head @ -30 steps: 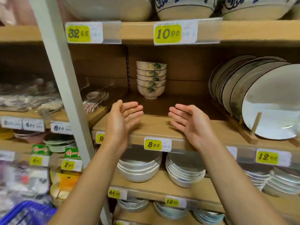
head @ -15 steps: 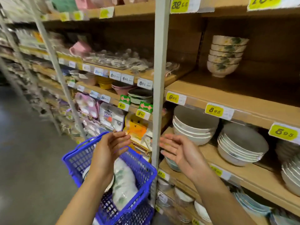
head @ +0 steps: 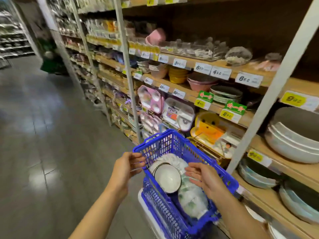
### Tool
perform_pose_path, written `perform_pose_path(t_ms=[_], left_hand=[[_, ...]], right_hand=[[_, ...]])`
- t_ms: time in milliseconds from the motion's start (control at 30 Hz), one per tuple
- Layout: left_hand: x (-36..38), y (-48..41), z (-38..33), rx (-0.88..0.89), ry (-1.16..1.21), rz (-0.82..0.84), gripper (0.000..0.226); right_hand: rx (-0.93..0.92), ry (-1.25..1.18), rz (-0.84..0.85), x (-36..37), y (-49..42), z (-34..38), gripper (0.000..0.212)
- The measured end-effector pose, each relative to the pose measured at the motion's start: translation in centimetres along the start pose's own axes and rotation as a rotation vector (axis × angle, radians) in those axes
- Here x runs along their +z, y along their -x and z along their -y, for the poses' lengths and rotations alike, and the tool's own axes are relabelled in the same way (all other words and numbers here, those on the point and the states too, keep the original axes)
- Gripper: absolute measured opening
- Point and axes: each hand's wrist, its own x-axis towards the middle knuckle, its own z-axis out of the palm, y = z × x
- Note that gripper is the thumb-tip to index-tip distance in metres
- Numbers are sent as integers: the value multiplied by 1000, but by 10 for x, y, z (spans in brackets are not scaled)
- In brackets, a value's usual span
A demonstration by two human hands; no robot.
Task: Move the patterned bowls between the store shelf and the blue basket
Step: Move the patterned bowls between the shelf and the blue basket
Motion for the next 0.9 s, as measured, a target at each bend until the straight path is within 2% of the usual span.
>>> perform_pose_path(t_ms=[167,400,567,667,767,900], left_hand=[[-22,-36,11,-84,-64,23,32],[4,-107,32,-211,-231,128,31],[38,-173,51,-262,-437,200,25],[60,-208,65,-248,-600,255,24],[75,-232,81,-232,-764,328,27],[84,-259,103,-289,-899,417,22]], right_hand=[[133,79,-84,24,-33,-34,19],[329,79,-183,35,-93,-66,13],[493,86,-249,37,-143,-95,21],[605,122,-247,40,-165,-116,6],[709,138,-262,44,-180,-138,31],[751,101,-272,53,-199,-156,16]])
